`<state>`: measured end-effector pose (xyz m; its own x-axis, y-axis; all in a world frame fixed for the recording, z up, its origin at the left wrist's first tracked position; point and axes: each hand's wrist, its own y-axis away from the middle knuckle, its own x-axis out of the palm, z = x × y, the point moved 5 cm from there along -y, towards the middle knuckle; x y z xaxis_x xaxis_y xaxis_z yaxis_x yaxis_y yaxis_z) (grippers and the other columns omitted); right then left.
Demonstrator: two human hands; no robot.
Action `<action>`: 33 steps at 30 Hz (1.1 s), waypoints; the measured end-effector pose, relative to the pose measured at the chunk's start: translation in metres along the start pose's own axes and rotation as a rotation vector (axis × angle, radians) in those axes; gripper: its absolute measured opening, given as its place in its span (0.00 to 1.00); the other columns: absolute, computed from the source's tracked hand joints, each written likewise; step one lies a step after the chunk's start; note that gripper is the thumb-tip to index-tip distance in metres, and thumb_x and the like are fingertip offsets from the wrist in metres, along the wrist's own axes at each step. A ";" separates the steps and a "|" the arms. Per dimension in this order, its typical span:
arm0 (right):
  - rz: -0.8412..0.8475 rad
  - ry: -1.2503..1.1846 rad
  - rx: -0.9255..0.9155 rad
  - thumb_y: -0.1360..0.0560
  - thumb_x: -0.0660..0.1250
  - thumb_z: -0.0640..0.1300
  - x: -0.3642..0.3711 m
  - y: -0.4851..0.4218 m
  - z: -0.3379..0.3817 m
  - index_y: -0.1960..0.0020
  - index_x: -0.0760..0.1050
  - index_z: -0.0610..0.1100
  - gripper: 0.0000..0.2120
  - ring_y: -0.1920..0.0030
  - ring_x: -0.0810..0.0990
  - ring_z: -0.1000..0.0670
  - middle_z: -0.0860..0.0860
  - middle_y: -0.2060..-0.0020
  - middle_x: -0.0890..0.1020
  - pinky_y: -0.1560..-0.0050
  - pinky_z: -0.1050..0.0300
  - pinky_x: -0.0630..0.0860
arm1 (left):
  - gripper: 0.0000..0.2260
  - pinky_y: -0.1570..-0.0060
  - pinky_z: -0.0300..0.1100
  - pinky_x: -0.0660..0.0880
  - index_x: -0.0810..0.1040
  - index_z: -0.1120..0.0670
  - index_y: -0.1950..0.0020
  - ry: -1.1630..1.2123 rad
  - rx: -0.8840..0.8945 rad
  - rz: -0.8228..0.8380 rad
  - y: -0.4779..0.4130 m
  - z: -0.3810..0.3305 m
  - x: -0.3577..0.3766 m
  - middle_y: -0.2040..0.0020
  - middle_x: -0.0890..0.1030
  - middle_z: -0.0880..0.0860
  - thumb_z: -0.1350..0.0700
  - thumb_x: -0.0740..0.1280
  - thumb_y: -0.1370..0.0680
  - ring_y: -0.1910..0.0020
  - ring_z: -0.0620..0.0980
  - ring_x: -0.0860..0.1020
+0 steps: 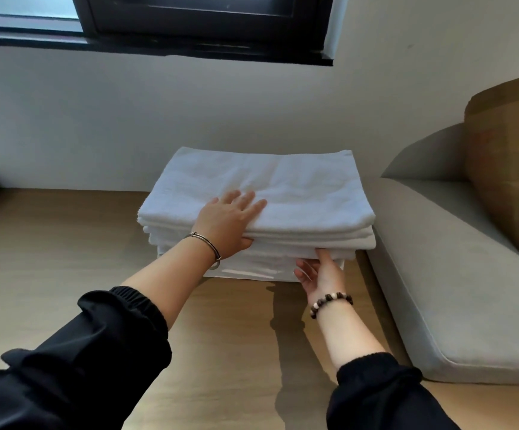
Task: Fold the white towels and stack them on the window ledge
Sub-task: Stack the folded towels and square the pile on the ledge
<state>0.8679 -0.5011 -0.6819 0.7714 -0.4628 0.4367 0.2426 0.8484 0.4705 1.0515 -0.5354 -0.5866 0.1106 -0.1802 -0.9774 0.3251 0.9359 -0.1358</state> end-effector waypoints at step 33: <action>0.098 1.150 -1.511 0.22 0.57 0.44 0.063 0.095 0.064 0.65 0.75 0.44 0.14 0.71 0.72 0.54 0.51 0.72 0.77 0.70 0.62 0.65 | 0.26 0.26 0.56 0.43 0.53 0.42 0.23 0.215 0.000 0.017 0.009 0.015 -0.012 0.22 0.48 0.46 0.40 0.54 0.20 0.23 0.47 0.43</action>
<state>0.9019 -0.4661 -0.5609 0.6211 -0.5746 -0.5331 -0.0719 0.6355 -0.7687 1.0666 -0.5294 -0.5736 -0.0869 -0.0960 -0.9916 0.3245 0.9383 -0.1193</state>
